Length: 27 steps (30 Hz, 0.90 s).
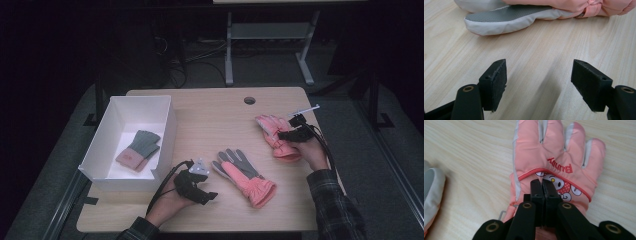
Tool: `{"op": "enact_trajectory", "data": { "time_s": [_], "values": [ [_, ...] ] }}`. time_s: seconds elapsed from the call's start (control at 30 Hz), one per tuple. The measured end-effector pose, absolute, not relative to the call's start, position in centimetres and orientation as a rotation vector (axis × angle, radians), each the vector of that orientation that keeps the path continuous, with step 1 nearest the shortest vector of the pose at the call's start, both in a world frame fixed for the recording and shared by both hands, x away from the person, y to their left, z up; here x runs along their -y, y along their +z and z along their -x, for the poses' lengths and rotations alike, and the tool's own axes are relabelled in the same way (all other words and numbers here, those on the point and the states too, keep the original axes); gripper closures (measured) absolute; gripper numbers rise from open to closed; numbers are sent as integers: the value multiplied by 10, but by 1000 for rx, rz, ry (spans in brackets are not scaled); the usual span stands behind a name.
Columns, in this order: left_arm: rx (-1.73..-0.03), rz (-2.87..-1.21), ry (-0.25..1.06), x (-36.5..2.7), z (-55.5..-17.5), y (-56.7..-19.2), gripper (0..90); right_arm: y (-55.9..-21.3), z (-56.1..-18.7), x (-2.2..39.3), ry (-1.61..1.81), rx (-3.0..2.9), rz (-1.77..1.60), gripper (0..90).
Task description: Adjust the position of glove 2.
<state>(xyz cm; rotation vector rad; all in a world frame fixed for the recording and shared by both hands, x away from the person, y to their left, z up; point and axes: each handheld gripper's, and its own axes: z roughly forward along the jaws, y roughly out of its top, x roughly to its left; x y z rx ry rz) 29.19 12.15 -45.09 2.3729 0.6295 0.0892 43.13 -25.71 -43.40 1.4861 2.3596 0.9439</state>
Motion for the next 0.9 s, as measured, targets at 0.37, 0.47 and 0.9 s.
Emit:
{"op": "enact_trajectory", "data": {
  "time_s": [0.37,0.47,0.9],
  "values": [
    [-634,-2351,94,-119,-289,-452,273,-403,-409,266,1024,-2345,-1422,889],
    [-624,-2359,99,-121,-290,-451,273,-395,-401,266,1086,-2354,-1399,889],
    [-642,-2343,107,-122,-290,-451,273,-373,-364,253,1187,-2411,-1310,889]
  ]
}}
